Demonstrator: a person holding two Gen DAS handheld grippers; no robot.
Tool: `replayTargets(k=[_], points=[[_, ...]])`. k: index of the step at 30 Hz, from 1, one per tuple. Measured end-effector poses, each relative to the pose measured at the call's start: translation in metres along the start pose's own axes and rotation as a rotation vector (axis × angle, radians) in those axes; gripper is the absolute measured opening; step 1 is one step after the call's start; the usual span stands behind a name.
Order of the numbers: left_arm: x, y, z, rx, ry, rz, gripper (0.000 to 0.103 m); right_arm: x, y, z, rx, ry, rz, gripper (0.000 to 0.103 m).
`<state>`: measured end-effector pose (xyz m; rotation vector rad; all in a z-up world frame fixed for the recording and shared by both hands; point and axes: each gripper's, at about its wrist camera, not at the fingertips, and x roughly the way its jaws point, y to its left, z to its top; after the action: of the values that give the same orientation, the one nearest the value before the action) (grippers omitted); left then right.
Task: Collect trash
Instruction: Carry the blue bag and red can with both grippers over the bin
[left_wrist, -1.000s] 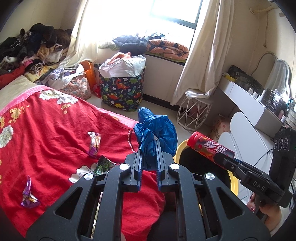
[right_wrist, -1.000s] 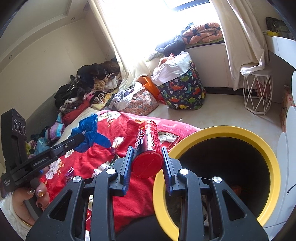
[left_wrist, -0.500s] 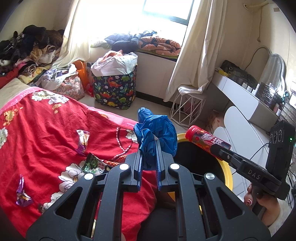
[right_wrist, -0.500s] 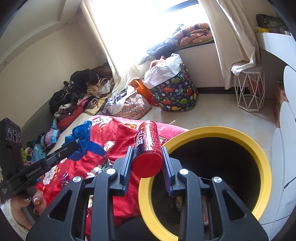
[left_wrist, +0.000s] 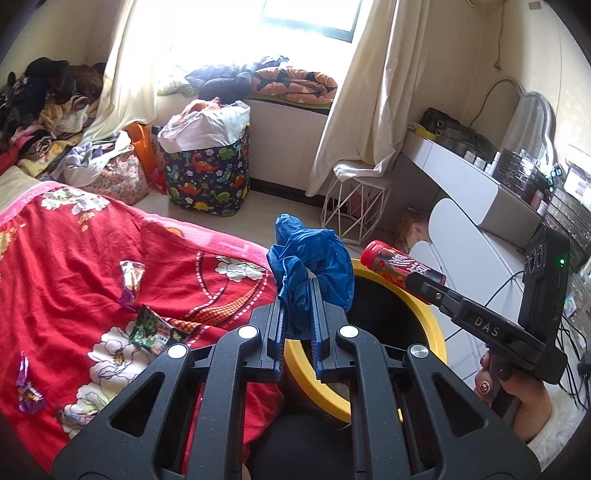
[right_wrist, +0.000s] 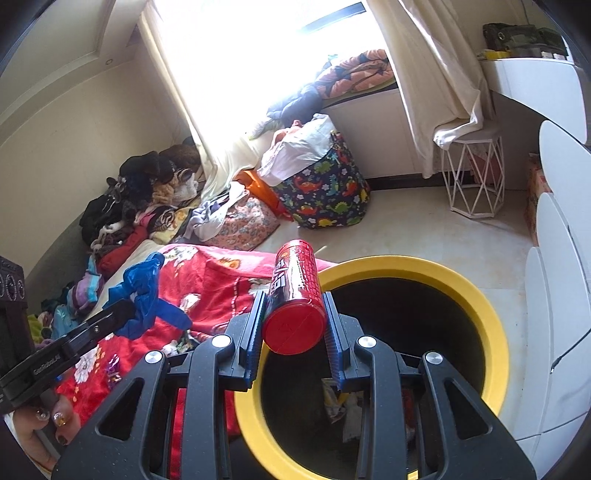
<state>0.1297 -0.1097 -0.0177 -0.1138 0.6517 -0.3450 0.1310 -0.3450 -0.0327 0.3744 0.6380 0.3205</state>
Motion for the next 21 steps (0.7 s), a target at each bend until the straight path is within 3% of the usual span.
replayTargets(k=[21], points=[[0.029,-0.041,-0.01,0.07,0.066,-0.05,0.007,-0.004,-0.043,-0.011,0.063,0.006,-0.121,0.028]])
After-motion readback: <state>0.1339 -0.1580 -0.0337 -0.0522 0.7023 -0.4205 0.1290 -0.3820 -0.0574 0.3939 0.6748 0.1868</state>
